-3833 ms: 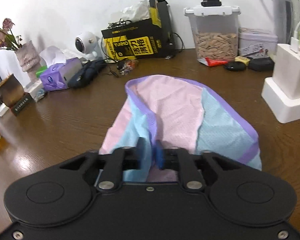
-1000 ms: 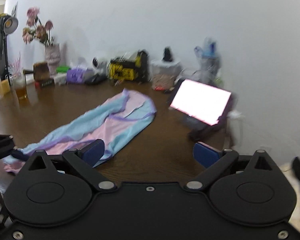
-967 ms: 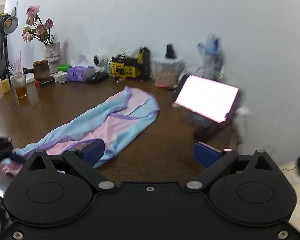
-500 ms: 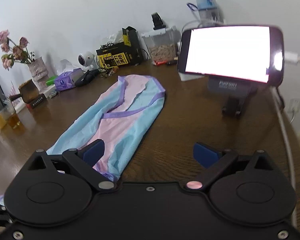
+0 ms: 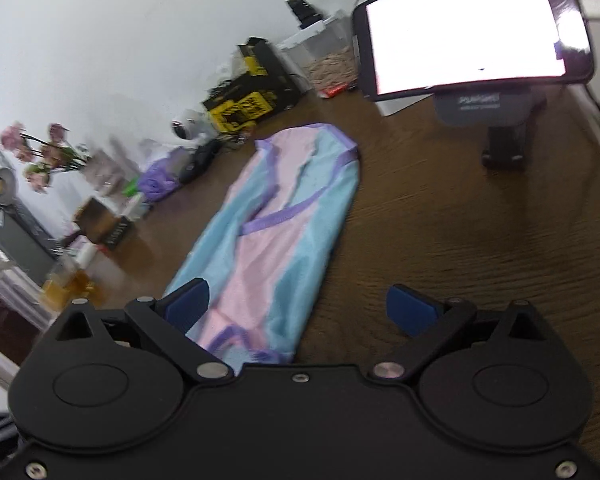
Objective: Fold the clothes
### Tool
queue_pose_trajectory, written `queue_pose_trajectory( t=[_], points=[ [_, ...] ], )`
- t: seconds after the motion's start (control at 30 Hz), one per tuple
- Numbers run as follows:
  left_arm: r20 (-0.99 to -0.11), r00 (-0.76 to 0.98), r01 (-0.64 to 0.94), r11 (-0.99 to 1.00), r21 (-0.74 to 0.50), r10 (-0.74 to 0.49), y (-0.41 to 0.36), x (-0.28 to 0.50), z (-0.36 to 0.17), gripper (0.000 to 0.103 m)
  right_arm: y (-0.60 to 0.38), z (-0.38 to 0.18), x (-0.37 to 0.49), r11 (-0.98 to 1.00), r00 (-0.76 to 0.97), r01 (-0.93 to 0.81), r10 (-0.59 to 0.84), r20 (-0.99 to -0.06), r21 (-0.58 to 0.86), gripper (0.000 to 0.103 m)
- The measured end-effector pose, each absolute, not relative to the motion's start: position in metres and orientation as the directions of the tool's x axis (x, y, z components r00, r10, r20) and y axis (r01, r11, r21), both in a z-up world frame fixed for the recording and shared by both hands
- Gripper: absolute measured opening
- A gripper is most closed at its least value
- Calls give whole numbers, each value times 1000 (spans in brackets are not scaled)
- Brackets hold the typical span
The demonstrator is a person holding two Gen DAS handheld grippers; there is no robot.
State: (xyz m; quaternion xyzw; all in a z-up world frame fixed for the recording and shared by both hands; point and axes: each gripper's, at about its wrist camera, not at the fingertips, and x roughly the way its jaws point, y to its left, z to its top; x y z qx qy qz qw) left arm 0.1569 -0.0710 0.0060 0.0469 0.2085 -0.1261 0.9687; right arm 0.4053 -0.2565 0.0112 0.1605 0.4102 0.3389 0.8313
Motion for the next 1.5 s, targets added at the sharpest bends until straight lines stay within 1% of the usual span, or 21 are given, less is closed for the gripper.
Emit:
queue_pose_trajectory(
  t=[0.13,0.27,0.37,0.43,0.47,0.5,0.63,0.67,0.7,0.73,0.77,0.8,0.87,1.0,1.07,1.17,1.3,1.43,1.47,1.5],
  points=[
    [-426,881,237,971,16,-208,-68,151,4,9,-240,11,414,758,451,-459,648,-613,463,100],
    [-408,893,214,977,5,-193,-64,139,2,9,-218,12,435,776,472,-495,617,-629,390,99],
    [-405,897,198,980,6,-179,-61,141,1,9,-188,13,459,799,499,-523,570,-653,297,99],
    [-403,899,187,982,-1,-171,-59,140,1,9,-174,10,473,804,508,-543,543,-669,241,95],
    [-403,899,186,982,-2,-171,-58,142,0,9,-170,9,478,805,508,-548,535,-675,226,88],
    [-403,899,186,983,-3,-171,-57,143,0,9,-166,7,484,807,515,-552,528,-676,210,84],
    [-400,899,193,981,-9,-181,-52,141,-1,9,-152,1,501,821,566,-556,492,-661,135,73],
    [-399,898,194,981,-16,-184,-50,140,-1,9,-150,0,504,825,582,-553,483,-654,116,61],
    [-398,898,194,981,-20,-186,-49,142,-1,9,-148,-1,505,832,600,-547,468,-649,94,44],
    [-397,899,190,982,-25,-184,-48,144,-2,9,-146,-2,505,840,618,-539,450,-644,70,37],
    [-394,901,186,982,-30,-183,-47,145,-3,9,-146,-2,505,845,626,-530,444,-641,67,18],
    [-393,901,184,982,-34,-183,-46,145,-3,9,-146,-2,505,850,630,-522,441,-639,72,6],
    [-381,907,174,983,-51,-180,-40,144,-3,9,-147,-2,507,853,623,-511,450,-640,103,6],
    [-359,917,162,985,-64,-174,-31,138,-3,9,-149,11,513,859,613,-450,495,-616,242,6],
    [-369,914,149,985,-85,-169,-23,134,-6,8,-145,23,518,847,605,-433,526,-598,307,6],
    [-387,909,117,986,-121,-155,-13,129,-9,8,-122,35,526,833,585,-433,550,-596,345,6],
    [-392,913,59,987,-149,-114,-1,119,-12,8,-67,38,534,832,549,-453,544,-634,322,6],
    [-402,909,48,986,-157,-108,3,115,-15,9,-7,20,529,825,519,-532,497,-696,192,7],
    [-407,906,60,986,-158,-121,2,115,-16,9,0,18,526,824,526,-545,480,-702,156,8],
    [-412,902,70,985,-157,-130,1,114,-16,11,7,16,522,822,535,-559,461,-708,113,16]
  ],
)
